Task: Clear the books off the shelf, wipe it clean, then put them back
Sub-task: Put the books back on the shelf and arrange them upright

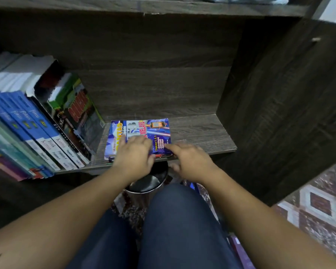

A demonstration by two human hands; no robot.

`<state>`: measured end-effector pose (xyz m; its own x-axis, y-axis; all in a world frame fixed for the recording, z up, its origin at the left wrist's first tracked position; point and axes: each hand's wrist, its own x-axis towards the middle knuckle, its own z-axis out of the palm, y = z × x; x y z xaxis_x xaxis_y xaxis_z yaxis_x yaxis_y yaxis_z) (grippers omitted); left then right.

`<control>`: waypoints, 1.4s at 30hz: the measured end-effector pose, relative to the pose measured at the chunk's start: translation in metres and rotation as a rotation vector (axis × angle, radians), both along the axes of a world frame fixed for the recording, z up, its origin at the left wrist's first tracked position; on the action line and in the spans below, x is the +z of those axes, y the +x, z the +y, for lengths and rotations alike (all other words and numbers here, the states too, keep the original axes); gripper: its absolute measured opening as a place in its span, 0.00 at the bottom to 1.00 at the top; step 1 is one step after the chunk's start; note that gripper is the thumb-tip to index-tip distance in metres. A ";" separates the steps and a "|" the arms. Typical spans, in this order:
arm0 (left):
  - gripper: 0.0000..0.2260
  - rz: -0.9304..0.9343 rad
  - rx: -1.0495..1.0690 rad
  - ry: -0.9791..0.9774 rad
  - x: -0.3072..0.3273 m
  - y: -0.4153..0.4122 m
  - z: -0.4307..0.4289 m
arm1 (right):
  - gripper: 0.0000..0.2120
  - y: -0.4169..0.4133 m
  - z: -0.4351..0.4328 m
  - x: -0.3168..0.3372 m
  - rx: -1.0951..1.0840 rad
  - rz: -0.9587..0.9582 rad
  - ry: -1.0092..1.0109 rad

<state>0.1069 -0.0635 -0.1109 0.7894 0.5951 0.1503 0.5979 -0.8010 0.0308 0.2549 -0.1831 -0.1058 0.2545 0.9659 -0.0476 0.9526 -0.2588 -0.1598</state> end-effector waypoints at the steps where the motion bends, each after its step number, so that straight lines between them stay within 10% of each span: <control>1: 0.11 -0.059 -0.066 -0.034 0.003 0.010 -0.015 | 0.30 0.002 -0.021 0.003 -0.037 0.004 0.016; 7: 0.06 -0.255 -0.482 -0.111 0.020 0.071 -0.098 | 0.19 0.027 -0.140 0.014 -0.281 0.041 -0.026; 18: 0.06 0.117 -0.891 -0.231 -0.015 0.166 -0.245 | 0.19 0.075 -0.336 -0.050 -0.646 0.310 -0.103; 34: 0.14 0.572 -0.876 -0.354 -0.144 0.277 -0.321 | 0.24 0.102 -0.441 -0.293 -1.093 0.421 -0.515; 42: 0.14 0.587 -0.821 -0.351 -0.167 0.282 -0.303 | 0.46 0.111 -0.453 -0.380 -1.280 0.310 -0.498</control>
